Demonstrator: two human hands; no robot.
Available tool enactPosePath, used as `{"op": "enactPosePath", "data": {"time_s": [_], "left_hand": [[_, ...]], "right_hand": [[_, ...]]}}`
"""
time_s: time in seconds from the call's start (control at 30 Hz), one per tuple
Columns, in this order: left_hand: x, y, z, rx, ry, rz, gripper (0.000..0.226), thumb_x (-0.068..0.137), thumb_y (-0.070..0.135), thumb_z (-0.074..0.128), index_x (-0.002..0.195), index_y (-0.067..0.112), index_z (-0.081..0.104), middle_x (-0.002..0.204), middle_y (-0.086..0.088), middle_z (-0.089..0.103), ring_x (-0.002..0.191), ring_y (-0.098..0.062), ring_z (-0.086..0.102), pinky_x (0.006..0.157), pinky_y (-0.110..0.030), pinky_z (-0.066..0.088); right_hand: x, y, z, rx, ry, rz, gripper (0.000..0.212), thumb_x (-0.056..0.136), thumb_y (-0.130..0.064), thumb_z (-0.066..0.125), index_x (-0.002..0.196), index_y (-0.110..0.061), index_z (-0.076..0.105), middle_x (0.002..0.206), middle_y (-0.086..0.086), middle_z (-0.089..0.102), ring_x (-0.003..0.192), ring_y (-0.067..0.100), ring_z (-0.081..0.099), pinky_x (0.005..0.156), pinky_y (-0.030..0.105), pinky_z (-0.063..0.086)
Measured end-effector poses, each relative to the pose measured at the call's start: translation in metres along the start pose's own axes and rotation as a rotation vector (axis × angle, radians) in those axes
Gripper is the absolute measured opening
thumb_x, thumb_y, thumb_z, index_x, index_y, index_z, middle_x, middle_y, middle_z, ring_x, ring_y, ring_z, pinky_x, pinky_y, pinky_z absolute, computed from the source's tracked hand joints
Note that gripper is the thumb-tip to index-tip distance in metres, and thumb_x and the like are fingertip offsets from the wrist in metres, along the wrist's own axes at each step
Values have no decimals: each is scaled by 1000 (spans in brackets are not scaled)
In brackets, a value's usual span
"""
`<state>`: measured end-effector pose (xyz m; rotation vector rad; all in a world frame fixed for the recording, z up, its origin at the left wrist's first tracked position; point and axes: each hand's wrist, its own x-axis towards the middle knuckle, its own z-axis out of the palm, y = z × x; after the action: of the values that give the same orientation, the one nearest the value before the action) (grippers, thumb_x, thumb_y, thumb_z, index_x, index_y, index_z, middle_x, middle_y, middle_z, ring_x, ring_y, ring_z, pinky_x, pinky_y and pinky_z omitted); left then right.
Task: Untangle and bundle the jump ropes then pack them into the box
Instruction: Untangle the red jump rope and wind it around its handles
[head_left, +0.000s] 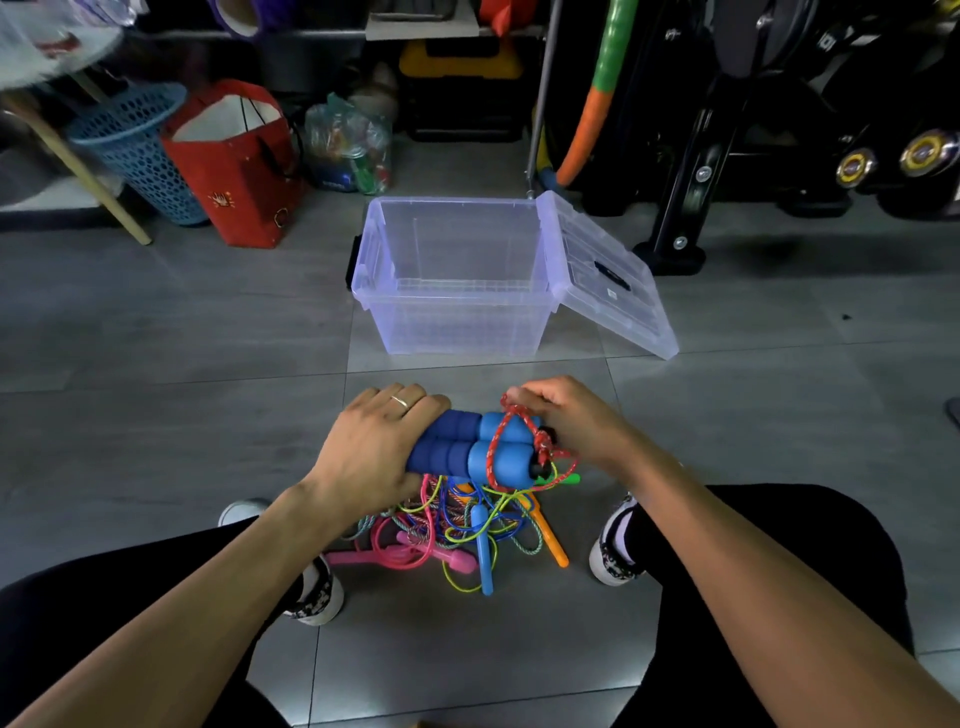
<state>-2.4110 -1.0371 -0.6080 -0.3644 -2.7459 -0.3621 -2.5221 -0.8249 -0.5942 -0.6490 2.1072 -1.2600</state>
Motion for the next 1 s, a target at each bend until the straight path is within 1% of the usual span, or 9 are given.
{"op": "enactPosePath", "data": {"time_s": [0.13,0.23,0.3,0.43,0.53,0.63,0.77,0.87,1.0], "left_hand": [[-1,8,6,-140,35,-217,51,52,20,61,101,25,50,82,3,60,70,-29,58,59,-28,43],[2,13,7,-175,55,-413,44,54,20,57,99,21,55,79,5,57,67,-27,51,55,-28,38],[5,14,7,-156,33,-534,40,58,17,57,98,17,55,76,4,53,64,-28,46,54,-30,34],[12,11,5,-78,-125,-736,32,68,12,60,98,17,50,81,1,52,69,-30,47,58,-31,34],[14,4,5,93,-312,-759,35,74,19,63,107,15,49,94,-5,59,81,-33,57,65,-33,42],[14,-4,8,317,-497,-657,41,79,26,65,115,17,48,107,-5,62,99,-28,63,77,-34,46],[13,-5,14,392,-551,-364,43,77,23,65,116,20,50,108,-2,60,101,-26,61,81,-34,44],[12,-6,19,313,-428,-33,49,53,17,75,100,17,59,87,-4,62,79,-30,64,66,-34,46],[12,-7,14,233,-239,141,61,38,16,77,97,16,61,78,-2,59,66,-27,59,58,-32,46]], "right_hand": [[1,5,15,38,89,-47,23,73,-25,58,81,-4,60,73,3,65,71,9,54,70,38,52],[6,6,26,-70,192,79,20,93,-23,46,101,-17,64,87,4,68,71,22,63,73,42,53],[3,5,30,-228,202,-13,22,102,-24,39,103,-18,60,78,4,64,69,24,62,67,37,50],[-4,-3,33,-418,115,-127,26,101,-27,41,84,-14,56,60,2,55,58,24,53,54,36,36],[-6,-3,36,-609,8,-186,27,95,-30,46,76,-13,53,67,7,59,64,29,55,57,41,45],[-8,-10,31,-716,-23,-255,25,97,-33,44,83,-15,55,80,8,64,75,31,59,63,39,46],[-1,-18,6,-711,89,-270,28,99,-39,46,90,-18,61,91,6,68,83,28,62,66,35,43],[6,-7,-10,-596,116,-249,27,93,-42,55,84,-19,66,81,1,67,76,24,60,69,42,50],[10,0,-19,-371,33,-82,26,86,-40,70,70,-20,65,60,-6,57,55,8,47,59,30,40]]}}
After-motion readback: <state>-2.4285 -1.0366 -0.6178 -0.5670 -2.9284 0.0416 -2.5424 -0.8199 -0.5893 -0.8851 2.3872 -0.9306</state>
